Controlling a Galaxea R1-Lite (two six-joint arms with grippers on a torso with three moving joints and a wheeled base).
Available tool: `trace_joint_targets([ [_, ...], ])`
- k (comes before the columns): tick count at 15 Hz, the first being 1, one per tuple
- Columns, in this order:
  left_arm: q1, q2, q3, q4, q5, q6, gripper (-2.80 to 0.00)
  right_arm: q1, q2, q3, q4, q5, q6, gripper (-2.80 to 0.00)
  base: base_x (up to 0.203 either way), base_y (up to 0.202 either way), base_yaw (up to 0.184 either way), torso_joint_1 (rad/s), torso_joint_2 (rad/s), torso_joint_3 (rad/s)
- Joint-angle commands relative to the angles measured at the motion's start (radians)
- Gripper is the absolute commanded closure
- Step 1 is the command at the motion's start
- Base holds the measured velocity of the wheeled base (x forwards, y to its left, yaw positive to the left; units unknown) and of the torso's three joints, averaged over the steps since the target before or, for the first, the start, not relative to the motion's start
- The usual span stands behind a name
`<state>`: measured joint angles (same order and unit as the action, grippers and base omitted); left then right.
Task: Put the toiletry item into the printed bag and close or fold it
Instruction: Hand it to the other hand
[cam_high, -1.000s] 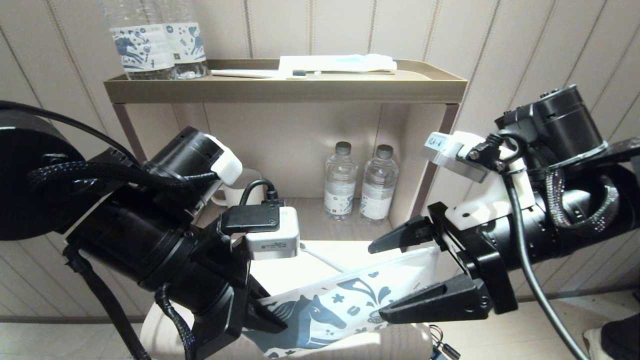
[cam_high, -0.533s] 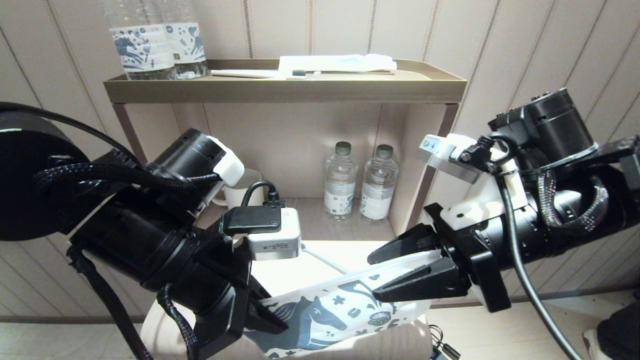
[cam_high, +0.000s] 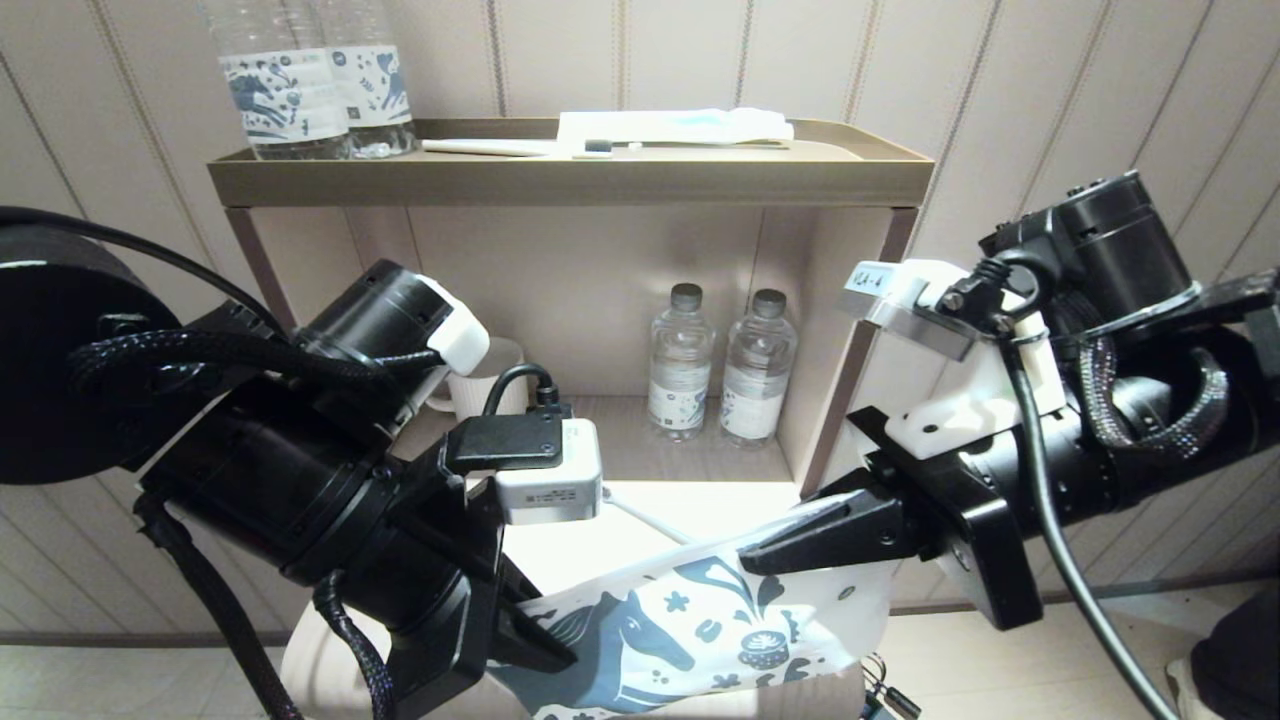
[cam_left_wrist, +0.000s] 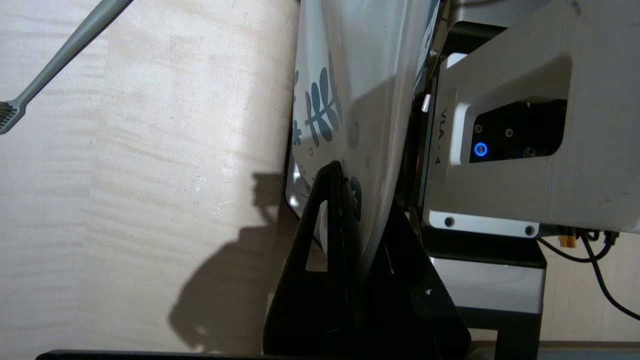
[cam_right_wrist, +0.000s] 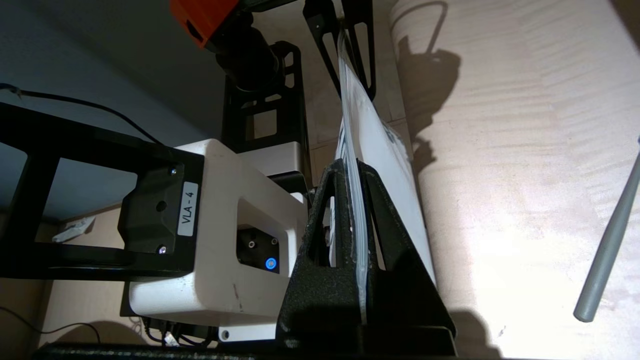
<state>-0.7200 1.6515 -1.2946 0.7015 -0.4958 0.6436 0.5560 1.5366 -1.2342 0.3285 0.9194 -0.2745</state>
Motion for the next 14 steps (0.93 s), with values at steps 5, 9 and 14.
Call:
trace_joint_targets([
  [5,0.001,0.005,0.002,0.003,-0.003,0.000,0.00,0.007,-0.002,0.011,0.001,0.004,-0.010,0.00,0.000,0.000,0.000,0.000,0.00,0.000],
  [9,0.001,0.016,0.009,-0.051,-0.003,-0.001,0.00,0.005,0.004,0.015,0.001,0.004,-0.013,0.00,0.000,0.000,0.000,0.000,0.00,0.000],
  [14,0.048,0.058,0.012,-0.140,-0.049,-0.015,-2.80,0.001,0.006,0.011,0.001,0.004,-0.014,0.00,0.000,0.000,0.000,0.000,0.00,0.000],
])
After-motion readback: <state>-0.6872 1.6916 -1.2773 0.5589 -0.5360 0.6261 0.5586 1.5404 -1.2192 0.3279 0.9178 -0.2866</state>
